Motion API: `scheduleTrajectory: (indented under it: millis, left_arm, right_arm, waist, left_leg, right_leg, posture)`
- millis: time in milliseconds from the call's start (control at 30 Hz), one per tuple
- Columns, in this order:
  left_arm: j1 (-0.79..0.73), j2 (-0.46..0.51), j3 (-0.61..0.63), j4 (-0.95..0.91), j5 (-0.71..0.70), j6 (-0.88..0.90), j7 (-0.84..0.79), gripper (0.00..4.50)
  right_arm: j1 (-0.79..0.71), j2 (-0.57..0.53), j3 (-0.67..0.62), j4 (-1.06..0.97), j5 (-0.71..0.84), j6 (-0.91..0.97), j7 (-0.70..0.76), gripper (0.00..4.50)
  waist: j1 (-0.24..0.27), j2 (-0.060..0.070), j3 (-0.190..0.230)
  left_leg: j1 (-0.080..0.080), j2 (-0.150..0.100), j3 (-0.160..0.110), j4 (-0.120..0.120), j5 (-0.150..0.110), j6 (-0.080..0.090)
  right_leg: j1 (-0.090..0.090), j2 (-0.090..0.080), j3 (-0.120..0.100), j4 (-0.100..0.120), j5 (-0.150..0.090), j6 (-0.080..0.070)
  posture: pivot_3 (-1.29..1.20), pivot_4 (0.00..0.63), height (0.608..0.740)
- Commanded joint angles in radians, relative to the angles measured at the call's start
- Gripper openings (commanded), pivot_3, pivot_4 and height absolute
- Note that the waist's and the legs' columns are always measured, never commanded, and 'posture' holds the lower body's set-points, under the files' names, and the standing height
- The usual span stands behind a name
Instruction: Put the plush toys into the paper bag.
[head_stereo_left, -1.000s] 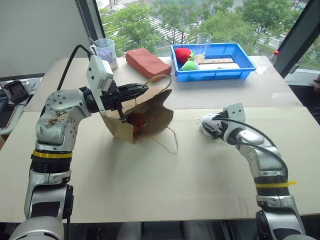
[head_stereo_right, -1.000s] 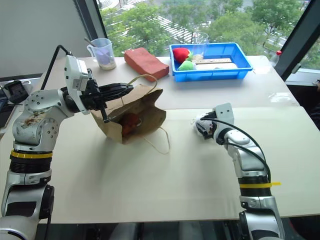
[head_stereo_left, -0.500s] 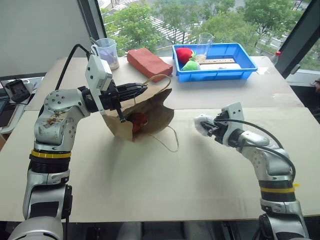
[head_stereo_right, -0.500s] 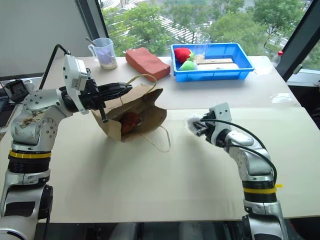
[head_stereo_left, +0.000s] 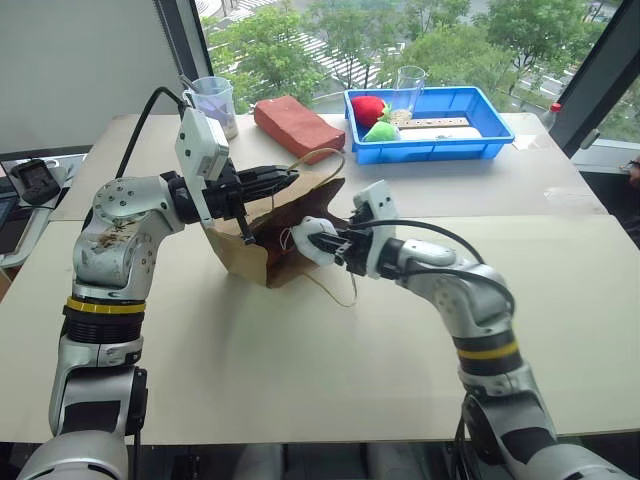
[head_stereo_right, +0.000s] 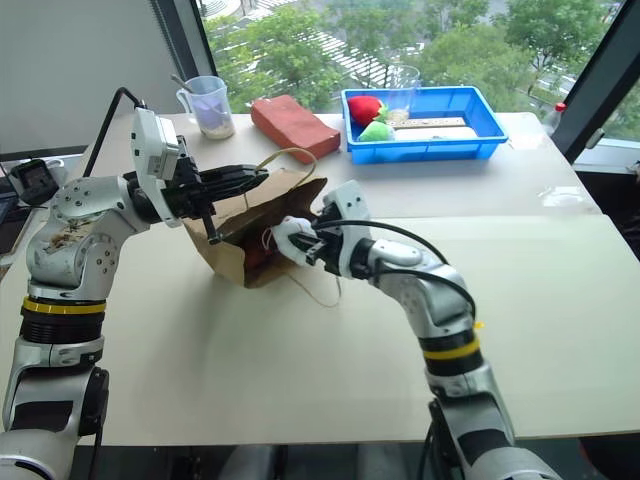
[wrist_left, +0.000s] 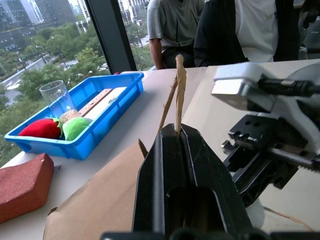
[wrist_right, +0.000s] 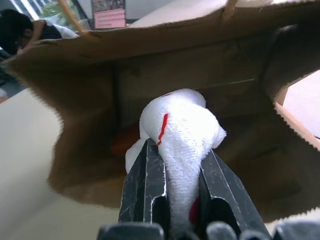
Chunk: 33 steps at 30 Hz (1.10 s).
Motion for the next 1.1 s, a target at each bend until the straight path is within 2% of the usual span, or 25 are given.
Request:
scheduleTrajectory:
  millis: [33, 167, 300, 367, 433, 600, 700, 833, 967, 1100]
  left_arm:
    - [-0.029, 0.008, 0.011, -0.026, -0.009, -0.012, -0.01, 0.0]
    - [-0.022, 0.012, 0.014, -0.038, -0.016, -0.004, -0.012, 0.0]
    - [-0.014, 0.015, 0.016, -0.047, -0.021, 0.004, -0.012, 0.0]
    - [-0.015, 0.015, 0.016, -0.047, -0.021, 0.005, -0.011, 0.0]
    - [-0.014, 0.015, 0.017, -0.05, -0.022, 0.007, -0.011, 0.0]
    - [-0.011, 0.015, 0.016, -0.051, -0.021, 0.007, -0.011, 0.0]
    - [-0.01, 0.014, 0.015, -0.048, -0.018, 0.003, -0.01, 0.0]
    - [-0.005, 0.017, 0.018, -0.048, -0.018, 0.002, -0.012, 0.0]
    - [0.001, 0.019, 0.017, -0.046, -0.017, -0.001, -0.012, 0.0]
    - [0.003, 0.016, 0.013, -0.043, -0.015, -0.006, -0.012, 0.0]
  right_arm:
    - [-0.069, 0.053, -0.013, 0.118, -0.047, -0.131, -0.014, 0.14]
    - [-0.146, 0.13, -0.071, 0.314, -0.071, -0.242, -0.069, 0.14]
    - [-0.157, 0.157, -0.081, 0.438, -0.106, -0.29, -0.087, 0.14]
    - [-0.147, 0.16, -0.075, 0.454, -0.117, -0.289, -0.076, 1.17]
    - [-0.132, 0.16, -0.065, 0.446, -0.126, -0.279, -0.057, 1.74]
    - [-0.095, 0.143, -0.053, 0.365, -0.129, -0.241, -0.018, 3.57]
    - [-0.053, 0.102, -0.048, 0.22, -0.102, -0.159, 0.013, 4.47]
    - [0.04, -0.022, -0.027, -0.104, 0.003, 0.057, 0.102, 4.47]
    - [0.097, -0.133, -0.031, -0.293, 0.097, 0.208, 0.158, 4.47]
    - [0.135, -0.214, -0.011, -0.381, 0.152, 0.28, 0.205, 4.47]
  waist:
    - [-0.002, 0.0, 0.0]
    - [-0.003, 0.0, 0.0]
    - [-0.001, 0.0, 0.0]
    - [-0.002, 0.0, 0.0]
    - [-0.004, 0.0, 0.0]
    - [-0.011, 0.0, 0.0]
    - [-0.011, 0.0, 0.0]
    - [-0.002, 0.0, 0.0]
    - [-0.002, 0.0, 0.0]
    - [0.001, 0.0, 0.0]
  left_leg:
    - [0.0, 0.0, 0.0, 0.0, 0.0, 0.0]
    - [0.0, 0.0, 0.0, -0.001, 0.002, -0.004]
    - [0.0, 0.0, 0.0, -0.001, 0.002, -0.004]
    - [0.0, 0.0, 0.0, -0.001, 0.002, -0.004]
    - [0.0, 0.0, 0.0, -0.001, 0.002, -0.004]
    - [0.0, 0.0, 0.0, -0.001, 0.002, -0.003]
    - [0.0, 0.0, 0.0, -0.001, 0.002, -0.003]
    - [0.0, 0.0, -0.001, -0.001, 0.001, -0.002]
    - [0.0, 0.0, -0.001, -0.001, 0.0, 0.001]
    - [0.001, 0.0, -0.001, 0.0, -0.001, 0.001]
  right_leg:
    - [0.0, 0.0, 0.0, 0.0, 0.0, 0.0]
    - [-0.001, 0.0, 0.0, 0.0, 0.0, 0.0]
    - [0.0, 0.0, 0.0, 0.0, 0.0, 0.0]
    - [0.0, 0.0, 0.0, 0.0, 0.0, 0.0]
    - [-0.001, 0.0, 0.0, 0.0, 0.0, 0.0]
    - [-0.001, 0.0, 0.0, 0.001, 0.0, 0.0]
    - [-0.001, 0.0, 0.0, 0.001, 0.0, 0.0]
    - [-0.001, 0.0, 0.0, 0.0, 0.0, 0.0]
    - [0.0, 0.0, 0.0, 0.0, 0.0, 0.0]
    - [0.001, 0.0, 0.0, 0.0, 0.0, 0.0]
  posture:
    - [0.0, 0.15, 0.74]
    - [0.0, 0.15, 0.74]
    - [0.0, 0.15, 0.74]
    - [0.0, 0.15, 0.74]
    - [0.0, 0.15, 0.74]
    - [0.0, 0.15, 0.74]
    - [0.0, 0.15, 0.74]
    - [0.0, 0.15, 0.74]
    - [0.0, 0.15, 0.74]
    - [0.0, 0.15, 0.74]
